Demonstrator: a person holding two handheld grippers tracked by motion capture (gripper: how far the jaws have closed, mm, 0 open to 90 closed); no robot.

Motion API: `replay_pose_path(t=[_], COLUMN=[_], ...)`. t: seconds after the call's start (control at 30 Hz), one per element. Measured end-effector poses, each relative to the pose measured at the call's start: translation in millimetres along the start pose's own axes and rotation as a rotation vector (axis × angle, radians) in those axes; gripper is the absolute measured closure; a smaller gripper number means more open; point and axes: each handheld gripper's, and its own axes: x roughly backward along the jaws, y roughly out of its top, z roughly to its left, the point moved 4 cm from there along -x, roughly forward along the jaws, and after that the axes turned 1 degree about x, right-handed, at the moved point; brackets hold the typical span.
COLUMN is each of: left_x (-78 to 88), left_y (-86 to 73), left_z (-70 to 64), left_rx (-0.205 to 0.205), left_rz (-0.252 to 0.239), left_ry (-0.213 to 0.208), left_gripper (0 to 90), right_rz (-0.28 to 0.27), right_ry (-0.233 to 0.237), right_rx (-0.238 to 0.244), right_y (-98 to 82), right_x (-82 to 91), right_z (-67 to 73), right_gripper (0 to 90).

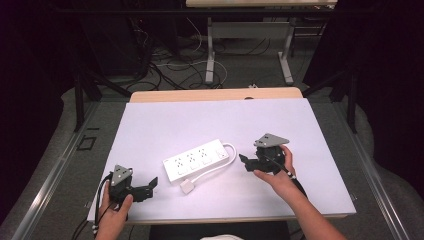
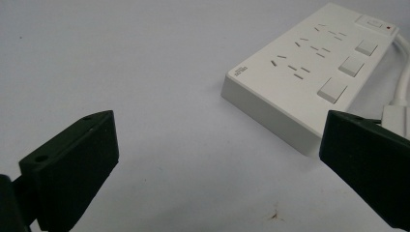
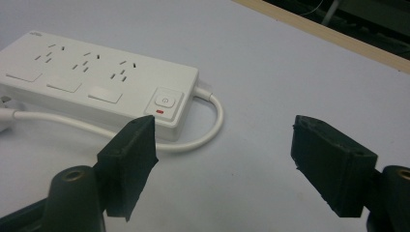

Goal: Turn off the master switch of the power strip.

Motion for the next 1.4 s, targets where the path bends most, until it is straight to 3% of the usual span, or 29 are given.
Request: replay_pose_path(t=[0.37, 0.83, 1.03, 1.4], left_x=[-0.7, -0.9, -1.2, -1.4], left_y=[-1.2, -1.5, -1.5, -1.3], left_z=[-0.2, -0.4, -0.2, -0.1], left_rx=[-0.005, 0.005, 0.005, 0.007], left_rz=[0.013, 0.015, 0.014, 0.014], left_ry=[0.005, 0.002, 0.001, -0.001], left_gripper=[0.7, 0.6, 0.6, 0.6], right_rz=[0.002, 0.013, 0.009, 0.028], right_ry=[0.019, 0.045, 0.045, 0.063], right_rx=[0.002, -0.042, -0.027, -0.039], right_y=[9.5, 20.2, 22.6, 25.5], right_x=[-7.2, -16.8, -22.0, -30.0], right_z=[3.6, 4.7, 5.3, 7.7], right_gripper=[25.9, 25.7, 25.8, 34.5])
